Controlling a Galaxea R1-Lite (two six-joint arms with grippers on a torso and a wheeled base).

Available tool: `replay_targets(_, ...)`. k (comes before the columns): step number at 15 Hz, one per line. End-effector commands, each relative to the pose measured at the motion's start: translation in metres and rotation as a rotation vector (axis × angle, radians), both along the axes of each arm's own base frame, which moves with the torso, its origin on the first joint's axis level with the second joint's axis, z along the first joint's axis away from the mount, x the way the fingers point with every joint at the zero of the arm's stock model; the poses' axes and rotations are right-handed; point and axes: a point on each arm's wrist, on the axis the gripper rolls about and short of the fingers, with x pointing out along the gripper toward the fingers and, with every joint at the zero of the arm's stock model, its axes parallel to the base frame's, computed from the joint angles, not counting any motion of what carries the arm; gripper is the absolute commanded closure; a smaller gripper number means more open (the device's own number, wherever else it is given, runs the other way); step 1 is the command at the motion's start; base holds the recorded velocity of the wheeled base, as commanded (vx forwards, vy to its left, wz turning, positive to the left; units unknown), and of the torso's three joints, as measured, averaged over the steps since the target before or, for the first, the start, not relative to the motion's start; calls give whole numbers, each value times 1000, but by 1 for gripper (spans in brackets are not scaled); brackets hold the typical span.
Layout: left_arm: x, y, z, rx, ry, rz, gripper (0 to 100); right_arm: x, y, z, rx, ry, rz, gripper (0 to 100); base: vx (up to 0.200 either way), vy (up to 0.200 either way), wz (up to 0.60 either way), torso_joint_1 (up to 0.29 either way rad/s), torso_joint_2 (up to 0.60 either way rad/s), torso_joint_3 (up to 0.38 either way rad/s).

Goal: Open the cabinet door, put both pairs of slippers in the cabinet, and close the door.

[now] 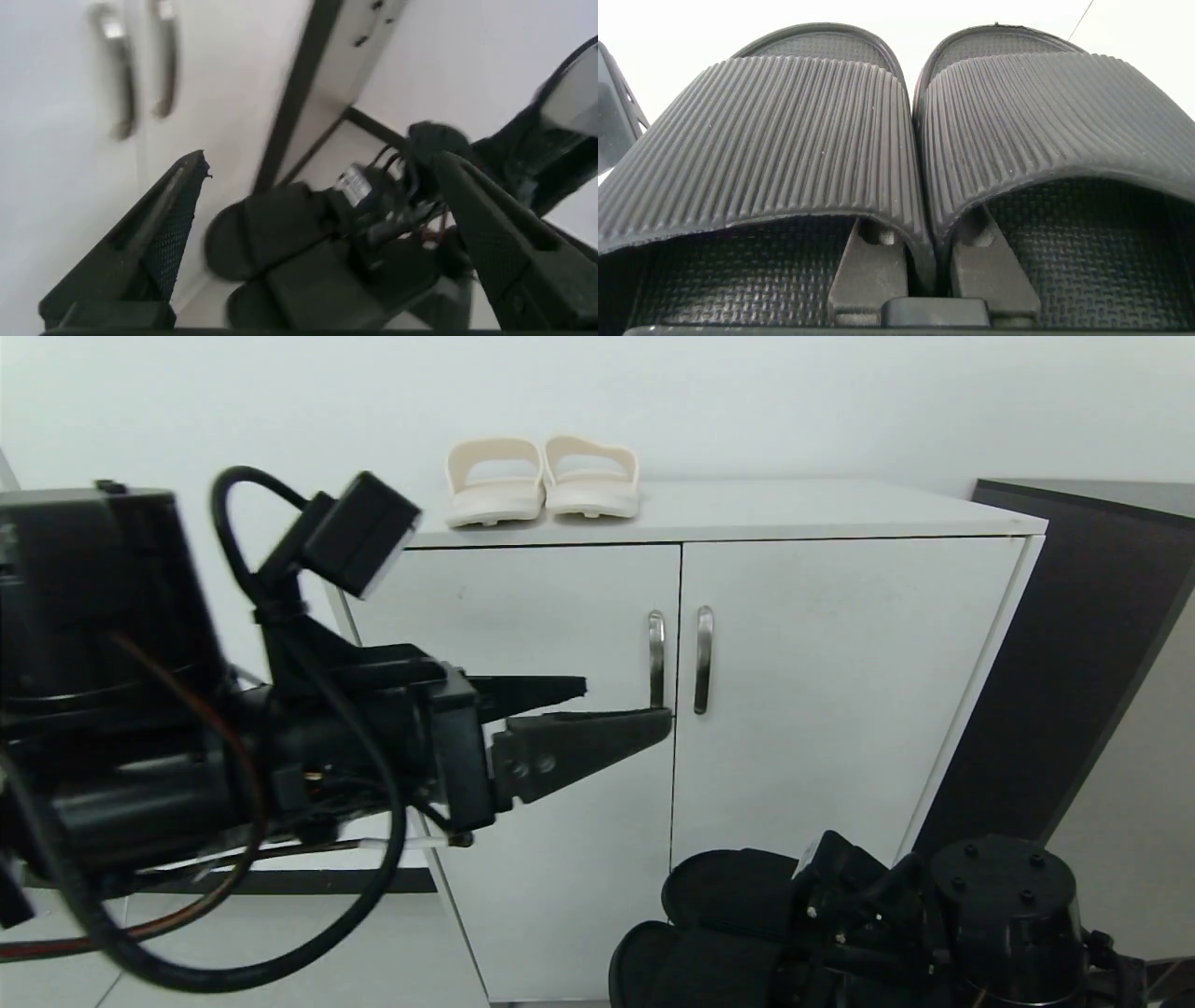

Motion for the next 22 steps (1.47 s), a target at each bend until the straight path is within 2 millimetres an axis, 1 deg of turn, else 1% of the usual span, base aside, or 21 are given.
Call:
replay_targets(1,24,-38,-13,8,60,-42,0,0,0,0,0,0,-1,100,0,0,0,0,0,0)
replay_targets(2,32,-50,-12,-7,81,-26,0,0,0,-1,-2,2,-1,100,0,0,0,0,0,0)
replay_targets(3,35,-58,-10,-18,89,-31,0,0,0,-1,-2,2,-2,100,0,0,0,0,0,0)
replay_targets(4,38,-62,-8,-26,86,-46,0,1,0,-1,-4,4,-2,100,0,0,0,0,0,0)
replay_targets(6,48,-71,-11,-25,96,-49,0,1,0,-3,-8,7,-2,100,0,0,0,0,0,0)
replay_targets(7,52,-74,-14,-21,97,-35,0,1,1,-3,-9,10,-3,100,0,0,0,0,0,0)
replay_targets(10,53,-76,-13,-22,93,-1,0,2,1,-4,-11,11,-4,100,0,0,0,0,0,0)
replay_targets(12,61,-84,-13,-28,88,72,0,2,1,-4,-12,9,-4,100,0,0,0,0,0,0)
replay_targets(15,66,-98,-11,-39,73,130,0,2,1,-4,-12,9,-4,100,0,0,0,0,0,0)
replay_targets(18,72,-103,-15,-31,75,170,0,2,1,-5,-14,11,-7,100,0,0,0,0,0,0)
replay_targets(20,73,-102,-13,-38,67,203,0,3,1,-5,-16,12,-8,100,0,0,0,0,0,0)
replay_targets(22,76,-105,-14,-35,68,216,0,3,1,-5,-16,12,-8,100,0,0,0,0,0,0)
